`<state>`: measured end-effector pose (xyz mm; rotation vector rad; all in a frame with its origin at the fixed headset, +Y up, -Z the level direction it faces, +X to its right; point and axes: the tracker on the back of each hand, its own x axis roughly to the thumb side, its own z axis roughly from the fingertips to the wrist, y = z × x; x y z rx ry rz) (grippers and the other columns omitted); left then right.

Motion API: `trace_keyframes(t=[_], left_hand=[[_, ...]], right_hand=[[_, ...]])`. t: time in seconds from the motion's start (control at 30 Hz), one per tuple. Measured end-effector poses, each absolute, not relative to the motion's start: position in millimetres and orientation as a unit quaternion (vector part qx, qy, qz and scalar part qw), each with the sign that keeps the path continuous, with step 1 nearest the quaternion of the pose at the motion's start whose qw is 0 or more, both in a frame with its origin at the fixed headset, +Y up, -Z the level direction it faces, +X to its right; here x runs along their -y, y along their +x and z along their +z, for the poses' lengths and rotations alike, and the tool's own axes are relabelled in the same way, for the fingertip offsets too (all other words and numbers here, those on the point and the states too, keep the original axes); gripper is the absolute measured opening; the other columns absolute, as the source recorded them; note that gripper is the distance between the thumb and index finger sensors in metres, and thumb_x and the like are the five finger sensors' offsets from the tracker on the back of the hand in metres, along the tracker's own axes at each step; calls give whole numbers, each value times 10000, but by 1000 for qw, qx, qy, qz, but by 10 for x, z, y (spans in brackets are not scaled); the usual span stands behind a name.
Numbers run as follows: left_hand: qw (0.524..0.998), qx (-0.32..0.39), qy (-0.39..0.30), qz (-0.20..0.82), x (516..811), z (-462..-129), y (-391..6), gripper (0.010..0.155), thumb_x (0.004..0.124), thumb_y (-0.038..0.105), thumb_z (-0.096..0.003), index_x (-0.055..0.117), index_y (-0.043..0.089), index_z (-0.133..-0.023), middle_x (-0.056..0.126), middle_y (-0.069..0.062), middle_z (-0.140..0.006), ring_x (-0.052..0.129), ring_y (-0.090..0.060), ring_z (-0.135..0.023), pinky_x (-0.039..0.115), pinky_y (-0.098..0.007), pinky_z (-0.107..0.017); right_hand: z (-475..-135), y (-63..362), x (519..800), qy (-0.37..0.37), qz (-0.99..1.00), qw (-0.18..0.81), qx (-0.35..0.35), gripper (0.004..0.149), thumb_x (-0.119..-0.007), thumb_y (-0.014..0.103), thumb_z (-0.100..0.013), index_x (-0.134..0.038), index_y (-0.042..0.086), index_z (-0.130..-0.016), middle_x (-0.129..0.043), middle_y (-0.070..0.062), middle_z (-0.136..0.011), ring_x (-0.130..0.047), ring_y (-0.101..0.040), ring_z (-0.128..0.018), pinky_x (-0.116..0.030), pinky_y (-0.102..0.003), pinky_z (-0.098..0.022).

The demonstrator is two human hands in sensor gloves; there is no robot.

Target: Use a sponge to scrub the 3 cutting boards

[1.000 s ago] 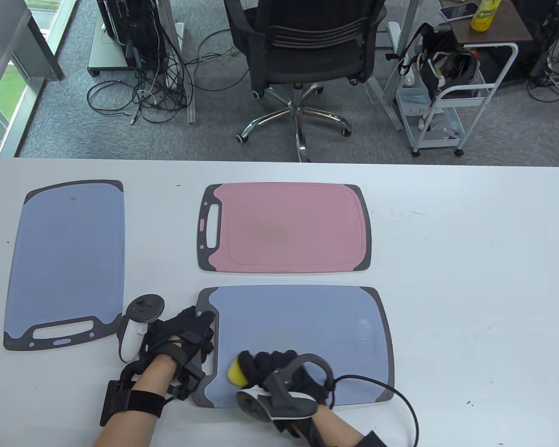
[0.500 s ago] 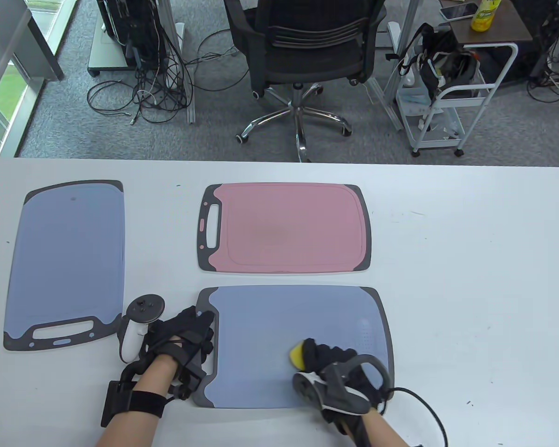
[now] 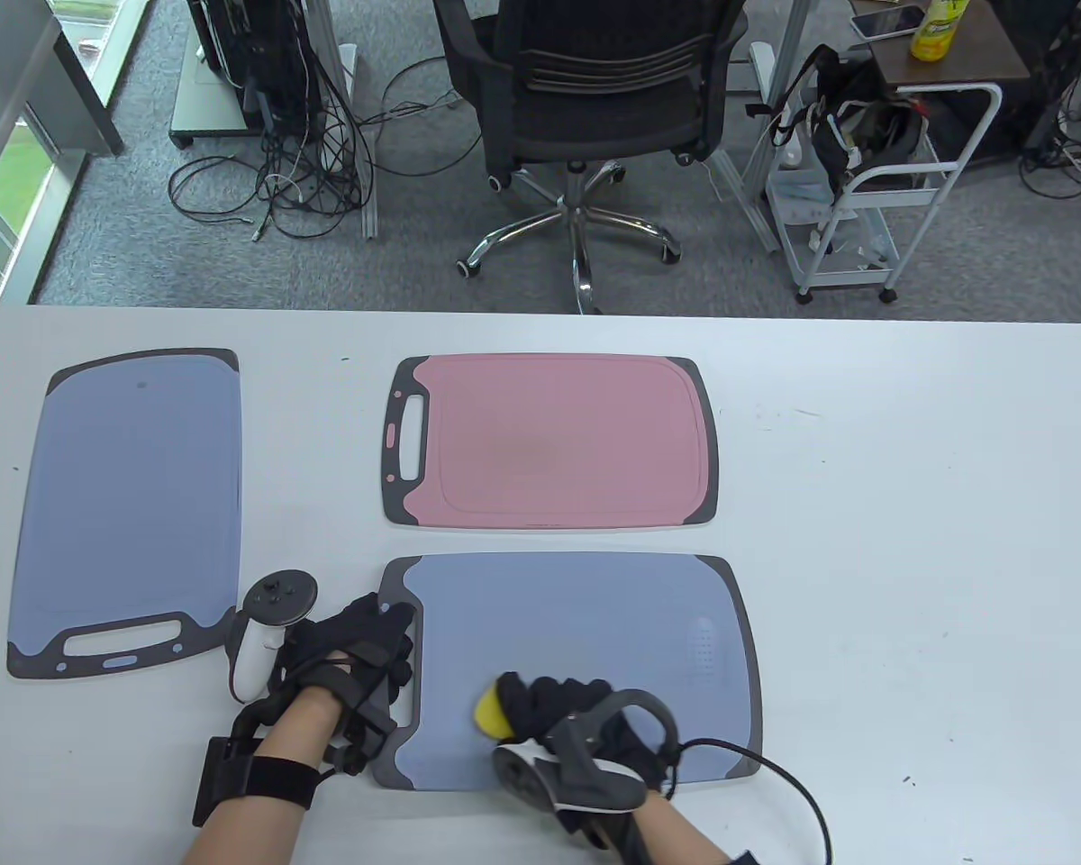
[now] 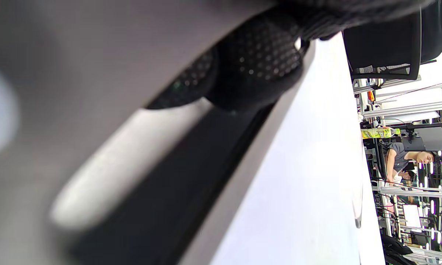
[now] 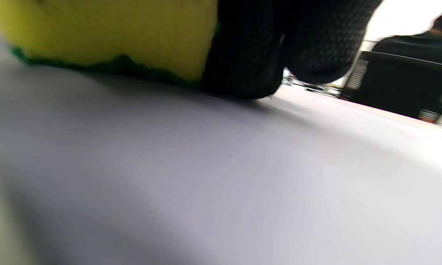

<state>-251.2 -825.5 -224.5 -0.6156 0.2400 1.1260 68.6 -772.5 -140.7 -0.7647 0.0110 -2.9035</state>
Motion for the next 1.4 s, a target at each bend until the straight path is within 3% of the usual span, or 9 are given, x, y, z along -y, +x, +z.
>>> trace_keyframes(t=[0.2,0.3,0.43,0.63,0.73,0.93,1.2,1.3,1.4], left_hand=[[803,-120,-272,516,8245,-2210,-2490,547,714,557,-587,674,164,-965,929,82,-673,1071,16,-358,990,-235,-267],[804,-122,-272,514,8241,-2208,-2483,542,704,562,-594,672,167,-964,925,95,-675,1067,26,-361,991,-229,-270],[801,-124,-272,519,8244,-2201,-2487,544,697,561,-598,667,164,-969,922,97,-678,1064,29,-362,991,-227,-275],[798,-127,-272,523,8245,-2194,-2493,547,695,565,-594,663,170,-972,922,102,-677,1062,37,-361,995,-223,-279],[795,-129,-269,527,8246,-2186,-2503,548,694,564,-593,660,171,-974,921,102,-677,1059,38,-360,996,-224,-281],[792,-133,-270,531,8247,-2181,-2509,544,693,564,-598,658,174,-975,921,106,-676,1058,41,-359,997,-222,-284],[789,-136,-270,534,8248,-2178,-2509,546,688,562,-605,655,167,-980,919,102,-682,1057,33,-364,993,-228,-289],[790,-137,-270,534,8249,-2179,-2509,547,687,563,-604,654,167,-980,917,104,-683,1055,35,-365,993,-227,-289],[788,-137,-270,537,8251,-2177,-2512,547,687,561,-605,654,166,-981,919,102,-682,1056,34,-364,993,-228,-289]], right_hand=[[-1372,2071,7798,-61,-997,47,25,703,-698,561,-439,-635,133,-994,-810,-96,-739,-911,-208,-494,-790,-454,-458],[-1390,2123,7796,-54,-998,31,26,703,-723,538,-445,-645,96,-985,-823,-128,-725,-915,-225,-487,-787,-466,-454],[-1417,1362,7766,-169,-984,46,-6,710,-709,548,-446,-655,79,-976,-828,-118,-713,-917,-206,-479,-797,-451,-450],[-1159,-377,7698,-391,-919,41,-39,717,-695,573,-440,-644,101,-978,-816,-99,-708,-908,-182,-475,-798,-434,-456],[-1063,-717,7684,-421,-904,60,-39,709,-701,567,-433,-632,117,-976,-821,-100,-699,-911,-188,-473,-799,-440,-454],[-1283,177,7740,-336,-939,59,-34,711,-687,580,-433,-619,150,-995,-800,-75,-735,-901,-173,-486,-796,-433,-458],[-1398,2095,7799,-61,-997,47,25,709,-700,557,-449,-627,114,-999,-807,-105,-740,-904,-212,-493,-784,-458,-459],[-1401,1992,7784,-70,-996,61,16,709,-715,522,-456,-649,50,-981,-826,-149,-718,-913,-232,-480,-785,-473,-452],[-1404,1381,7745,-169,-983,71,-7,714,-688,550,-456,-642,68,-982,-825,-117,-717,-914,-198,-479,-798,-445,-451]])
